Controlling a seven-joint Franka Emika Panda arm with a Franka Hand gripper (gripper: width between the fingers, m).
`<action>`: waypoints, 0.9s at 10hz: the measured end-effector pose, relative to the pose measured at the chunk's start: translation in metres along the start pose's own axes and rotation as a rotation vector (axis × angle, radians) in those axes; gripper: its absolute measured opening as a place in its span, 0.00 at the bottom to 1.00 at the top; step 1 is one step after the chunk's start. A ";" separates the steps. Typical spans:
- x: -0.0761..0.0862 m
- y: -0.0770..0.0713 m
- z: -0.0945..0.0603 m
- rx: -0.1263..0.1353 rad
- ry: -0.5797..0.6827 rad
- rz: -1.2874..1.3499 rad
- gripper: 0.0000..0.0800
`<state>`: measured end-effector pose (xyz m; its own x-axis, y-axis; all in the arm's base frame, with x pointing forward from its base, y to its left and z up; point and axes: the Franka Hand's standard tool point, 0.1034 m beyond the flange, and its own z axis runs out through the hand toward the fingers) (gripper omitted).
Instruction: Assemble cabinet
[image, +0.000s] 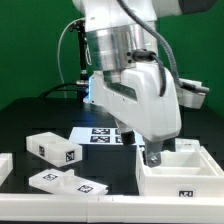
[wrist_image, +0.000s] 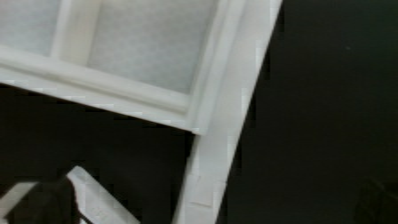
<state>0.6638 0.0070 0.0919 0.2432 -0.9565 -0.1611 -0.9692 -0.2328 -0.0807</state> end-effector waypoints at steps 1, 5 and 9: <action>-0.001 0.000 0.001 -0.002 0.000 -0.005 0.99; 0.018 0.031 0.008 -0.037 -0.002 -0.278 1.00; 0.040 0.060 0.019 -0.081 0.007 -0.472 1.00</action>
Offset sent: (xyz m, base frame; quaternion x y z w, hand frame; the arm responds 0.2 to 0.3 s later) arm -0.0384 -0.0185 -0.0095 -0.0533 -0.0096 -0.2053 0.9772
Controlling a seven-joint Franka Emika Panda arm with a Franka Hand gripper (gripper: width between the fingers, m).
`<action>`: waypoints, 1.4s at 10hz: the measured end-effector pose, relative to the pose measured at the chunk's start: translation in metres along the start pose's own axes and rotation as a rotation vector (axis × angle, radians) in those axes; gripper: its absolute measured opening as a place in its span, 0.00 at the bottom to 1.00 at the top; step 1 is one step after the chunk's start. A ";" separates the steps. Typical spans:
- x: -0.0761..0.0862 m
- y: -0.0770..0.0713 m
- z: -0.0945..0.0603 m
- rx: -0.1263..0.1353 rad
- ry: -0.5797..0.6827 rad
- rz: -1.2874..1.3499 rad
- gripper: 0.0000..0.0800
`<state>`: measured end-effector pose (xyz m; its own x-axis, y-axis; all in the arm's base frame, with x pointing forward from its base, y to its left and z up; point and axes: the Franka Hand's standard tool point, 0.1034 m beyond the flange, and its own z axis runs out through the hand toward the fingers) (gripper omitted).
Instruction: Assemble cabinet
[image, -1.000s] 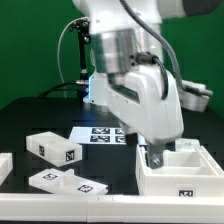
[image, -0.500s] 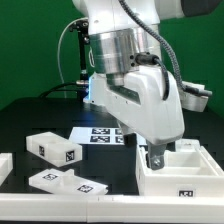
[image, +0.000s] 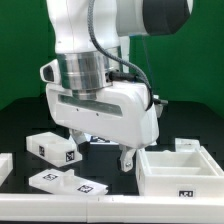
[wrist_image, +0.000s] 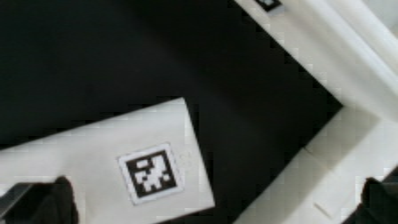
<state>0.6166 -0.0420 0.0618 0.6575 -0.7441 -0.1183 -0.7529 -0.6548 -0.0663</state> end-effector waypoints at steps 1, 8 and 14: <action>0.000 0.000 0.000 0.000 0.000 -0.001 1.00; 0.034 0.057 0.021 -0.044 0.025 -0.263 1.00; 0.040 0.063 0.037 -0.041 0.047 -0.238 0.50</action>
Offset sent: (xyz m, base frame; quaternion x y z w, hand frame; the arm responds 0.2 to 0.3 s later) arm -0.0293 -0.0522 -0.0116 -0.0014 0.0031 -0.1457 0.9893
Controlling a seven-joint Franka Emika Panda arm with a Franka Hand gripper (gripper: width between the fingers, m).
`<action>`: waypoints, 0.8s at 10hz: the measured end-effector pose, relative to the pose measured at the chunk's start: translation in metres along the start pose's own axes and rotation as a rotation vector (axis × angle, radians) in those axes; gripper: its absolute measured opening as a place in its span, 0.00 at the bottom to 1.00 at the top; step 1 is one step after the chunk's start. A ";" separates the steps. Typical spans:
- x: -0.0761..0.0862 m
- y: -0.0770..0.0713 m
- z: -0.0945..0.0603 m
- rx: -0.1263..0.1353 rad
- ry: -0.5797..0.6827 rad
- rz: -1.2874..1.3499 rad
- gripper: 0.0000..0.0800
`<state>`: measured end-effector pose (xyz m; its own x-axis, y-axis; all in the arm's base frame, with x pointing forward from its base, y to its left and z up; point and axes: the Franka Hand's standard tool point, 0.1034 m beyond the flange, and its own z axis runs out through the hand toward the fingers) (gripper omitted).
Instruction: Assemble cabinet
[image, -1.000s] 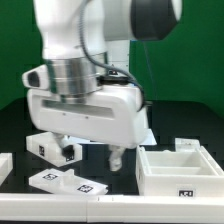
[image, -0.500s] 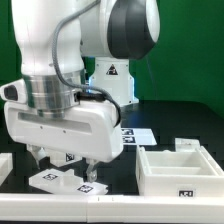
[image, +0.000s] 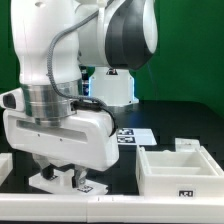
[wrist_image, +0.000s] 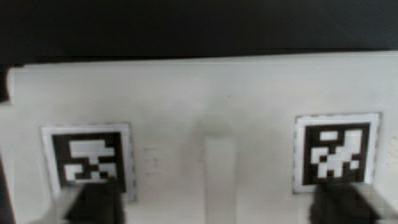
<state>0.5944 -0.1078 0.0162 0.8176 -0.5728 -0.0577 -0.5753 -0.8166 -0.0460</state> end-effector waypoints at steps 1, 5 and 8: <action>0.000 0.000 0.000 0.000 0.000 0.000 0.50; -0.002 -0.003 -0.005 -0.009 -0.001 0.024 0.08; -0.019 0.003 -0.043 0.013 -0.038 0.168 0.08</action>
Offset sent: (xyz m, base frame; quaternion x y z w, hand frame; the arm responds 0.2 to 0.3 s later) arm 0.0000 0.0000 0.0000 0.0000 0.0000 0.0000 1.0000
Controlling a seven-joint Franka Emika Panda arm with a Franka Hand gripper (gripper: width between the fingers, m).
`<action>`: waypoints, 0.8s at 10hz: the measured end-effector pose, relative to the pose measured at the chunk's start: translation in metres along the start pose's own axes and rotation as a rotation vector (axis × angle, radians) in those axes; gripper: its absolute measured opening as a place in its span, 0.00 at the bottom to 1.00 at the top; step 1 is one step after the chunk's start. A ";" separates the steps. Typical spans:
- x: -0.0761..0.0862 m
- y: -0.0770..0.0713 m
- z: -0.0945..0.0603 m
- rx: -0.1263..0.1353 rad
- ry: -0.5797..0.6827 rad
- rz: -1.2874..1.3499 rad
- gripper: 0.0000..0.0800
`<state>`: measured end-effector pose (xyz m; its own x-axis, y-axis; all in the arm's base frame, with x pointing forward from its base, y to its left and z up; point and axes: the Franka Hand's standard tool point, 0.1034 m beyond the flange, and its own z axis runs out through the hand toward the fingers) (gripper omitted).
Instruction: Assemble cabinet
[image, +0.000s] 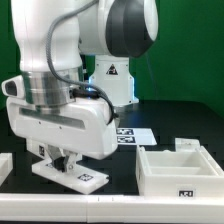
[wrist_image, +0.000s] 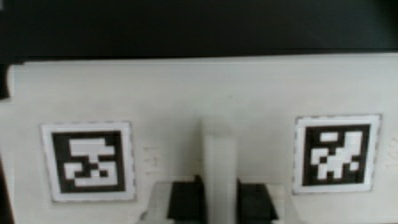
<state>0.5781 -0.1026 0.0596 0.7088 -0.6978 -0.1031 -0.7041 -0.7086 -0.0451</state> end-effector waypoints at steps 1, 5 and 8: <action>-0.007 -0.005 -0.016 0.007 -0.026 0.027 0.08; -0.004 -0.007 -0.018 0.011 -0.020 0.027 0.08; -0.036 -0.022 -0.028 -0.015 -0.065 0.241 0.08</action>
Offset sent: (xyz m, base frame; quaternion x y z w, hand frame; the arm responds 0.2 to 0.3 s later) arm 0.0000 0.0000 0.0000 0.0000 0.0000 0.0000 1.0000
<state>0.5690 -0.0653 0.0919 0.5162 -0.8388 -0.1730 -0.8513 -0.5246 0.0036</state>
